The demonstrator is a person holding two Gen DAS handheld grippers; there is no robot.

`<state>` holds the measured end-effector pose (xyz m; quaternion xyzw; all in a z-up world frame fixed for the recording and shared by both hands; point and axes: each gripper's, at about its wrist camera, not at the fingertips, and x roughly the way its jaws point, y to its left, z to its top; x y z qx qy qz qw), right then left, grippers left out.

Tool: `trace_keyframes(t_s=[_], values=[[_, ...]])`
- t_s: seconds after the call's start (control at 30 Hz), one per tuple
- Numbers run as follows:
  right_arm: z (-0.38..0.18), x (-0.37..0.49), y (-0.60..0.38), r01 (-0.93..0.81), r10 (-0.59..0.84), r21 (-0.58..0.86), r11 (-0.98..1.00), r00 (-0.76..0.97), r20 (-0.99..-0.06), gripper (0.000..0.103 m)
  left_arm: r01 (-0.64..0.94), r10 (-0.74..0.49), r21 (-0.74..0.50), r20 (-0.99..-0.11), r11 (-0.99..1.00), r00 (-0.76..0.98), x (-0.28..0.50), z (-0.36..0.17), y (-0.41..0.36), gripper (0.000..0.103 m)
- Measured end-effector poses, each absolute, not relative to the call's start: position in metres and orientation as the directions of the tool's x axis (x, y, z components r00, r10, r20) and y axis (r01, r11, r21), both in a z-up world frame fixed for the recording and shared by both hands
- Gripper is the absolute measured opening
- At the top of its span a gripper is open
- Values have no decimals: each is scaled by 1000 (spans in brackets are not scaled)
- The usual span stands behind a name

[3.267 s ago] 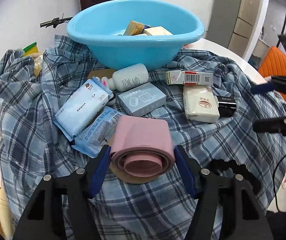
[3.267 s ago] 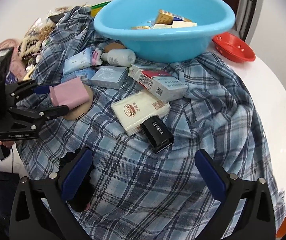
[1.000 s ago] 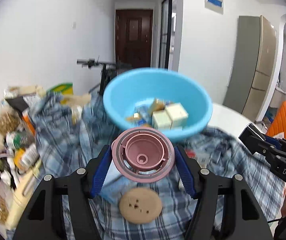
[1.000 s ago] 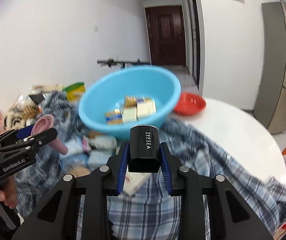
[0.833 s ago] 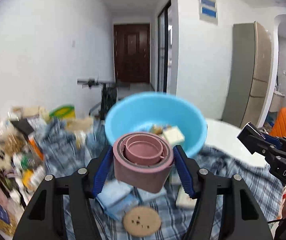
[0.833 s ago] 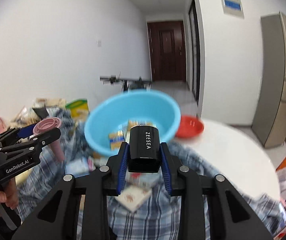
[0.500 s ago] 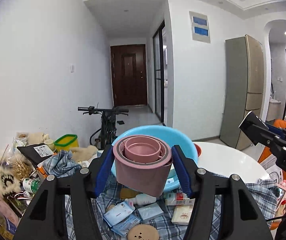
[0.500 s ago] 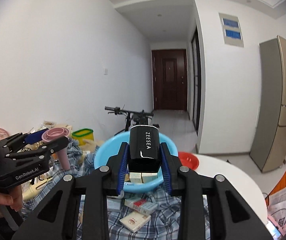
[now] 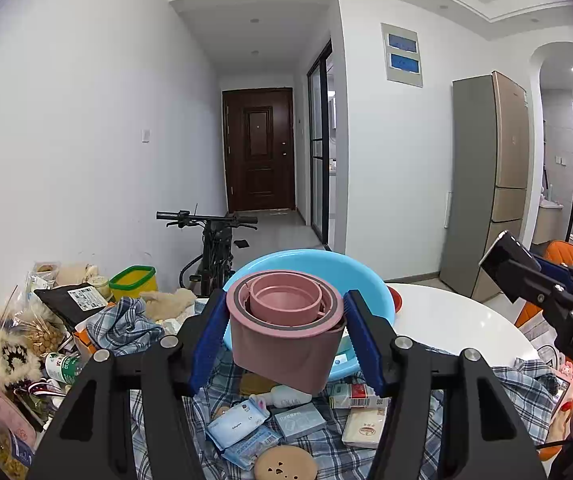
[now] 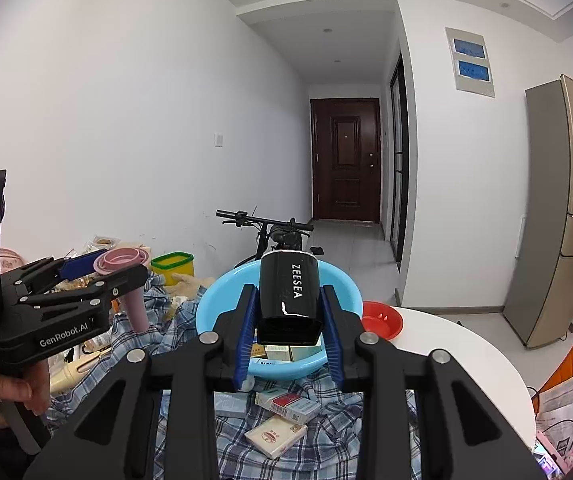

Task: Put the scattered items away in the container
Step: 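Carry the pink cup and black box over the blue basin with both tools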

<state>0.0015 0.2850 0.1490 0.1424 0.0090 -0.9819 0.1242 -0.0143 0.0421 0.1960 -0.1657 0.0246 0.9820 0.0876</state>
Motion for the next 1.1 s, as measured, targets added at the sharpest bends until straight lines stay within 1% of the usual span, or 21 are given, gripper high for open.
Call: trace_keyframes(t_s=[0.1,0.2,0.27,0.37,0.43,0.57,0.63,0.77,0.87,0.93,1.1], values=[[148,-8,287,235,-234,29,-972,-929,-286,29,-173,159,13,-333,-985,-929,-27,195,40,61],[146,-22,289,196,-195,25,-980,-941,-278,29,-201,210,-60,-347,-978,-914,-51,193,34,61],[144,-32,291,201,-204,38,-979,-939,-275,29,-212,230,-90,-361,-973,-904,-69,192,32,61],[144,-53,291,235,-244,66,-970,-927,-286,29,-203,209,-55,-346,-978,-914,-91,191,37,61],[145,-72,289,245,-253,65,-967,-923,-290,29,-199,208,-61,-344,-978,-916,-107,190,38,61],[148,-124,286,241,-255,83,-967,-912,-321,29,-184,230,-153,-386,-971,-893,-161,184,35,61],[148,-147,285,217,-232,83,-973,-914,-333,29,-188,231,-147,-383,-971,-894,-184,183,37,61],[151,-188,286,210,-227,87,-974,-918,-325,29,-172,185,-67,-336,-983,-923,-225,187,46,61],[155,-216,291,200,-226,113,-973,-921,-316,29,-178,197,-86,-329,-980,-924,-256,193,47,61],[157,-230,294,201,-236,140,-970,-917,-321,29,-161,176,-75,-324,-984,-930,-272,196,49,61],[164,-249,292,198,-232,133,-971,-915,-331,29,-137,168,-114,-328,-984,-930,-303,202,44,61]])
